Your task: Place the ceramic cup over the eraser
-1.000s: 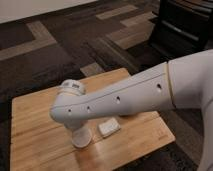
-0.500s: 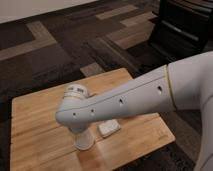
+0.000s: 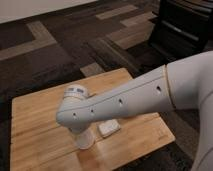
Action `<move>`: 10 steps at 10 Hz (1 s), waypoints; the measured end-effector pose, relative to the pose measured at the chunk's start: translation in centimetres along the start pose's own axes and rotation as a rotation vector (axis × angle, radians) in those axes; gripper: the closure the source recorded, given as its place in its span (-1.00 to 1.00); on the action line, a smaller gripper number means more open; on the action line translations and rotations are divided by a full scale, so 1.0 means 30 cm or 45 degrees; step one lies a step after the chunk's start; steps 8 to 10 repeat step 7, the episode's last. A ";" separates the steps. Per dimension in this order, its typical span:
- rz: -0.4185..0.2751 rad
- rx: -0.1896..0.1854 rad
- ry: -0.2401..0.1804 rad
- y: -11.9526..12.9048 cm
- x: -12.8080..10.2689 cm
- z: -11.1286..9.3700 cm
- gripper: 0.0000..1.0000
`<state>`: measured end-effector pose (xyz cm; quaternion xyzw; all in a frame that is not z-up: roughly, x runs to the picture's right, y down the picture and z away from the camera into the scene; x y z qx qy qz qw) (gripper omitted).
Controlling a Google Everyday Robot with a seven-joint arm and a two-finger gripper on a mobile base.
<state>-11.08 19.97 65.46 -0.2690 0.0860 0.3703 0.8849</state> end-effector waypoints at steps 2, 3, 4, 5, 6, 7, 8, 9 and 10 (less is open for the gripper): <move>-0.001 0.000 0.001 0.001 0.000 0.001 -0.51; -0.001 0.000 0.001 0.001 0.000 0.001 -0.58; -0.001 -0.001 0.003 0.001 0.001 0.003 -0.58; -0.003 -0.002 0.004 0.003 0.002 0.005 -0.58; -0.004 -0.002 0.004 0.004 0.002 0.005 -0.58; -0.003 -0.002 0.004 0.003 0.002 0.005 -0.58; -0.003 -0.002 0.004 0.003 0.002 0.005 -0.58; -0.003 -0.002 0.004 0.003 0.002 0.005 -0.58; -0.003 -0.002 0.004 0.003 0.002 0.005 -0.58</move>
